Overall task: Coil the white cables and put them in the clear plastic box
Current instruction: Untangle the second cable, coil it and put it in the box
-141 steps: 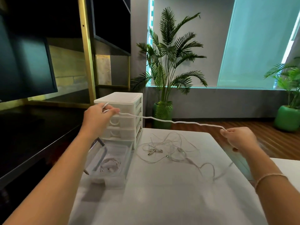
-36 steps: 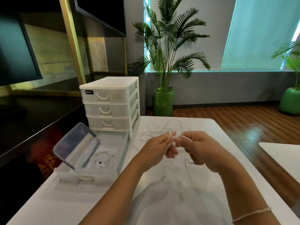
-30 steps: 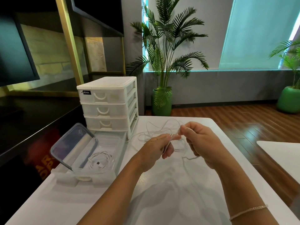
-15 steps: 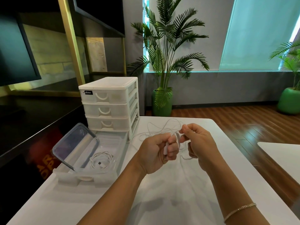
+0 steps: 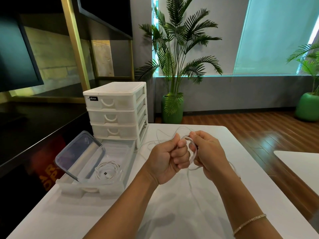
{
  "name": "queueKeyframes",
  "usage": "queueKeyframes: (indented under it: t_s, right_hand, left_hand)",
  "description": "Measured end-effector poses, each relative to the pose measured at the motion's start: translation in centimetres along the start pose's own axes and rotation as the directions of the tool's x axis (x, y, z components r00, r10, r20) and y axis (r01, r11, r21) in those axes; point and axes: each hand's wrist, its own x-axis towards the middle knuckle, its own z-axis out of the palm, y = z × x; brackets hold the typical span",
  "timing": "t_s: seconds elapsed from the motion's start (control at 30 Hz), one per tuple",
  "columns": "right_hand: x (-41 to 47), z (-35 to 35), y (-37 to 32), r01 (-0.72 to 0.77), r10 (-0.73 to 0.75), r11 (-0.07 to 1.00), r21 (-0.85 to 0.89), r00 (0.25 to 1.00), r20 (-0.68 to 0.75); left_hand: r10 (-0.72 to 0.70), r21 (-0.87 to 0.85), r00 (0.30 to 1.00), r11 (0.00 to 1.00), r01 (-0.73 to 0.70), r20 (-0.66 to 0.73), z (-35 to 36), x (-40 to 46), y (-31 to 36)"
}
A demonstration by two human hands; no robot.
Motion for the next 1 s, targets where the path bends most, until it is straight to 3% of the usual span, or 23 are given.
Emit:
queueKeyframes:
  t_s: [0.07, 0.2, 0.3, 0.4, 0.5, 0.63, 0.7, 0.8, 1.0]
  right_hand:
    - [0.1, -0.1, 0.0, 0.022, -0.022, 1.0, -0.014, 0.999, 0.029]
    - [0.0, -0.2, 0.3, 0.159, -0.143, 0.966, -0.206, 0.986, 0.088]
    - [0.1, 0.1, 0.7, 0.287, -0.233, 0.861, -0.421, 0.957, 0.175]
    - [0.0, 0.2, 1.1, 0.348, -0.212, 0.725, -0.594, 0.934, 0.289]
    - [-0.3, 0.5, 1.3, 0.376, -0.151, 0.615, -0.693, 0.919, 0.364]
    - [-1.0, 1.0, 0.9, 0.413, -0.081, 0.531, -0.74, 0.894, 0.441]
    - [-1.2, 1.0, 0.7, 0.411, -0.076, 0.542, -0.733, 0.893, 0.444]
    - [-1.3, 0.6, 0.3, 0.419, -0.084, 0.548, -0.724, 0.889, 0.451]
    - [-1.7, -1.2, -1.2, 0.374, -0.111, 0.642, -0.67, 0.909, 0.401]
  left_hand:
    - [0.038, -0.054, 0.999, 0.998, -0.039, -0.023, 0.0, 0.0, 0.3]
    - [0.139, -0.388, 0.989, 0.91, -0.149, -0.053, -0.8, -0.1, 1.5]
    - [0.219, -0.53, 0.971, 0.815, -0.235, -0.093, -1.3, -0.2, 2.1]
    - [0.249, -0.514, 0.945, 0.793, -0.325, -0.214, -1.7, -0.3, 2.7]
    - [0.268, -0.371, 0.922, 0.856, -0.361, -0.28, -1.8, -0.2, 2.9]
    - [0.304, 0.115, 0.895, 0.953, -0.281, -0.328, -1.5, 0.1, 1.8]
    - [0.338, 0.376, 0.886, 0.903, -0.21, -0.317, -0.9, -0.1, 1.4]
    - [0.335, 0.606, 0.898, 0.789, -0.102, -0.285, -0.3, -0.4, 0.9]
    - [0.25, 0.749, 0.946, 0.663, -0.013, -0.205, -0.4, -0.6, 0.6]
